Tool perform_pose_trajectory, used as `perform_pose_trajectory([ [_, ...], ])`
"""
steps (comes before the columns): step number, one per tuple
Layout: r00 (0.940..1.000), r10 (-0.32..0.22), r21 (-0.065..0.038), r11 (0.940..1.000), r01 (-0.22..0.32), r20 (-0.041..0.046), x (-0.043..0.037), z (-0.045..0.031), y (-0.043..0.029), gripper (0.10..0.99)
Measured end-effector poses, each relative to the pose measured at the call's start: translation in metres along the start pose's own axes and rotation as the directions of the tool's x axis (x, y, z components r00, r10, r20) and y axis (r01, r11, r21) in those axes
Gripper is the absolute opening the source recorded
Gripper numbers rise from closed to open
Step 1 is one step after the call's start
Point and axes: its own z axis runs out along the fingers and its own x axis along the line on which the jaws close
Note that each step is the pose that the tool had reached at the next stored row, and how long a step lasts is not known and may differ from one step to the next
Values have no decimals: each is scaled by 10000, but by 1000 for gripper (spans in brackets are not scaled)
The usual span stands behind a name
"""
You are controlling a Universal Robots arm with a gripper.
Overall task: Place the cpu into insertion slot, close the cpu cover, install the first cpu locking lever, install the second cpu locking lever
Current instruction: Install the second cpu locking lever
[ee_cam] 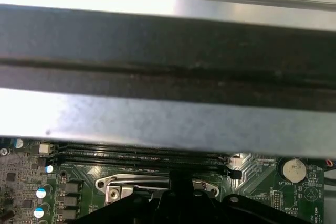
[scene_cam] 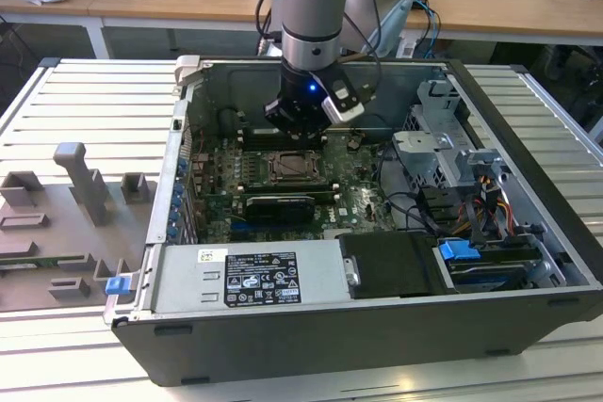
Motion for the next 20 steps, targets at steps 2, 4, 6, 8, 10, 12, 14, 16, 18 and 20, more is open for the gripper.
perform_pose_trajectory([
  [2,10000,-1,0,10000,1,0,0,0,-4,106],
  [4,10000,0,-1,10000,0,1,0,0,-6,106],
  [6,10000,0,0,10000,0,0,1,-1,-10,106],
  [8,10000,0,0,10000,0,1,1,-1,-14,106],
  [10,10000,0,-1,10000,0,1,1,-2,-19,106],
  [12,10000,-1,0,10000,1,0,1,-2,-24,106],
  [14,10000,-1,0,10000,1,0,3,-4,-42,106],
  [16,10000,0,-1,10000,0,1,4,-4,-51,106],
  [18,10000,1,3,10000,-1,-2,4,-12,-51,106],
  [20,10000,0,1,10000,0,0,3,-31,-50,106],
])
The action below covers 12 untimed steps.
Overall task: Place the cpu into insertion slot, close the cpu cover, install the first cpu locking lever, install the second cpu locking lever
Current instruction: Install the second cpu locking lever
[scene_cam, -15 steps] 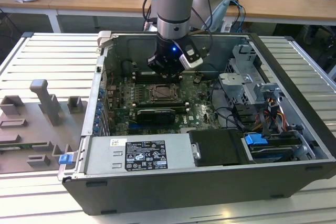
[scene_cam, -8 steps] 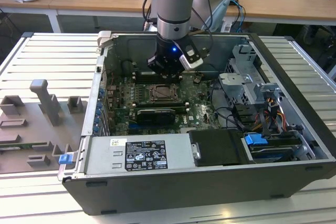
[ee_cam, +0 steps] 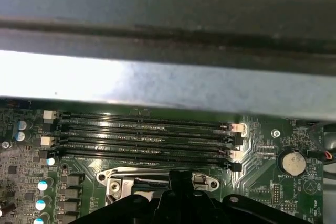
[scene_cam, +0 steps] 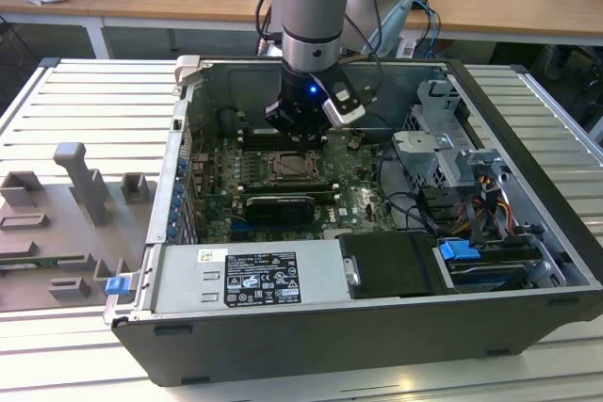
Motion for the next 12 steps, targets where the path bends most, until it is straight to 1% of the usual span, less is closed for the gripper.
perform_pose_trajectory([
  [2,10000,1,-1,10000,-1,0,-1,-26,2,106],
  [7,10000,0,0,10000,0,0,-4,-131,12,106],
  [9,10000,-2,-2,10000,2,1,-4,-139,10,106],
  [12,10000,0,0,10000,0,1,-2,-141,-12,106],
])
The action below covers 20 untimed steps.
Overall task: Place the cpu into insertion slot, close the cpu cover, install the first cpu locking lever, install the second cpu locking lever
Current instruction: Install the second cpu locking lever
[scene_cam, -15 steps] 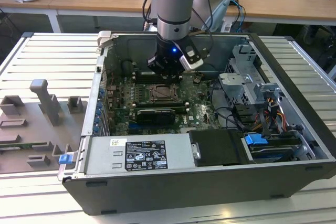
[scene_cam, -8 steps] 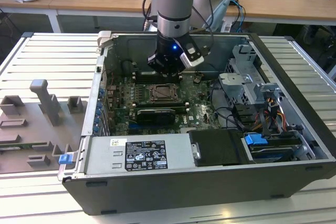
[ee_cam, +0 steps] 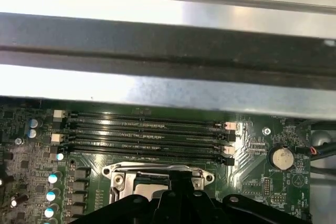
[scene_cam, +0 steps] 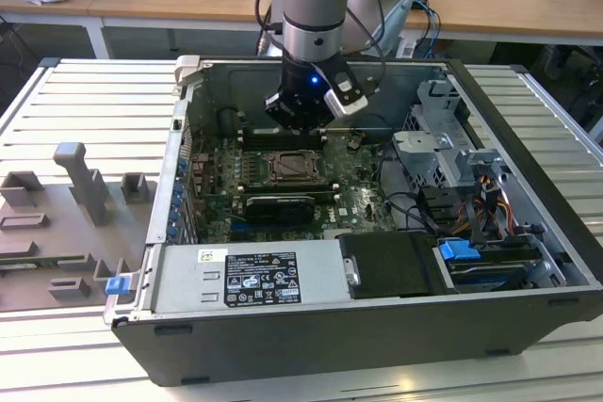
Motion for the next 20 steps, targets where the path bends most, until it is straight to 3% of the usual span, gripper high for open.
perform_pose_trajectory([
  [7,10000,0,0,10000,0,0,9,-11,-127,106],
  [12,10000,1,2,10000,-1,-2,11,-21,-155,106],
  [16,10000,1,0,10000,-1,0,8,-110,-146,106],
  [17,10000,0,1,10000,0,0,6,-171,-141,106],
  [20,10000,-1,0,10000,1,-1,9,-186,-153,106],
])
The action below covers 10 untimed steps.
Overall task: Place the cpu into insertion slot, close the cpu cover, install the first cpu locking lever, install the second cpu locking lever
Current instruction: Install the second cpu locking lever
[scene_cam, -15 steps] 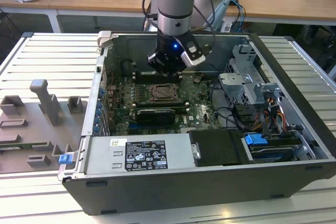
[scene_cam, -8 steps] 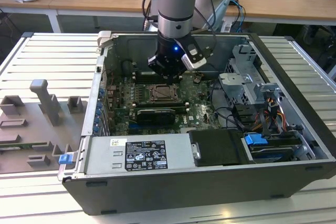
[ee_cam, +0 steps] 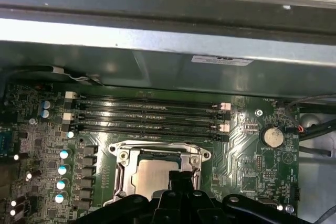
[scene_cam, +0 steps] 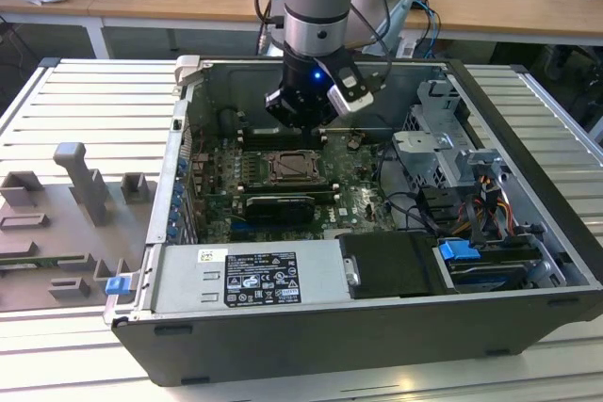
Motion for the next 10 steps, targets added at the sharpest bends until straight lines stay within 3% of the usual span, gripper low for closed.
perform_pose_trajectory([
  [4,10000,1,1,10000,-1,0,14,-1,-74,106],
  [10,10000,2,-1,10000,-2,1,19,-4,-125,106],
])
